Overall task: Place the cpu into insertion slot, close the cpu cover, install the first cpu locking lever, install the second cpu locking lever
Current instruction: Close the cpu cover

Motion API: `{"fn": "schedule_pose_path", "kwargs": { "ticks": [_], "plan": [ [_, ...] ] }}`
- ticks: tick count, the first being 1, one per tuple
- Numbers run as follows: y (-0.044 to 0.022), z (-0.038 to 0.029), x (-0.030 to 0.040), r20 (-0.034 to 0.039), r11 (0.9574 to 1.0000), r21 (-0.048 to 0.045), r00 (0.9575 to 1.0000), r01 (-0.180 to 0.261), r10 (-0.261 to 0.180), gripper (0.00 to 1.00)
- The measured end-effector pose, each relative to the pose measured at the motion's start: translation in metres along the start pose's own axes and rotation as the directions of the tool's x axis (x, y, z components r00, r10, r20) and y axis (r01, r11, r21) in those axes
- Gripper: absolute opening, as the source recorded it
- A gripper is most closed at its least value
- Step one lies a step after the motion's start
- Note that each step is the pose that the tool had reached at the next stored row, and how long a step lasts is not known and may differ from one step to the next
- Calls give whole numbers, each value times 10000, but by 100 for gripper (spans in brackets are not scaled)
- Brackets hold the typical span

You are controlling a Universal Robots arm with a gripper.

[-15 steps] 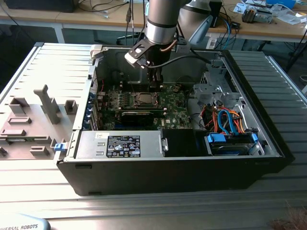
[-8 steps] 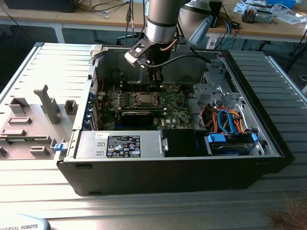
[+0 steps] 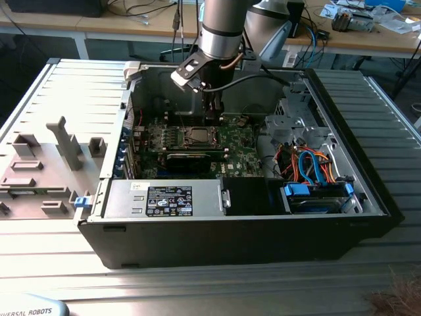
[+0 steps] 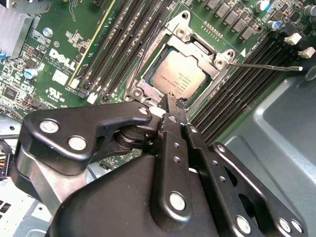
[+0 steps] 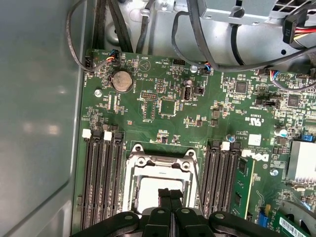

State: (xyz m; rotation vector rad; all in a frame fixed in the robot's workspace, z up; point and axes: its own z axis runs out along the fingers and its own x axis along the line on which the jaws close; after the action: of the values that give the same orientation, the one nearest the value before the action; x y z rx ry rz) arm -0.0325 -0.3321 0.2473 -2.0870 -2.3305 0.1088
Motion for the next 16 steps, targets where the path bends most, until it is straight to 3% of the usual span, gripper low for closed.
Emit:
{"fn": "schedule_pose_path", "kwargs": {
  "ticks": [11,16],
  "plan": [
    [-7,-121,-5,-1,10000,0,10000,-1,1,11],
    [-8,-127,-5,-1,10000,-1,10000,0,0,11]
  ]
}}
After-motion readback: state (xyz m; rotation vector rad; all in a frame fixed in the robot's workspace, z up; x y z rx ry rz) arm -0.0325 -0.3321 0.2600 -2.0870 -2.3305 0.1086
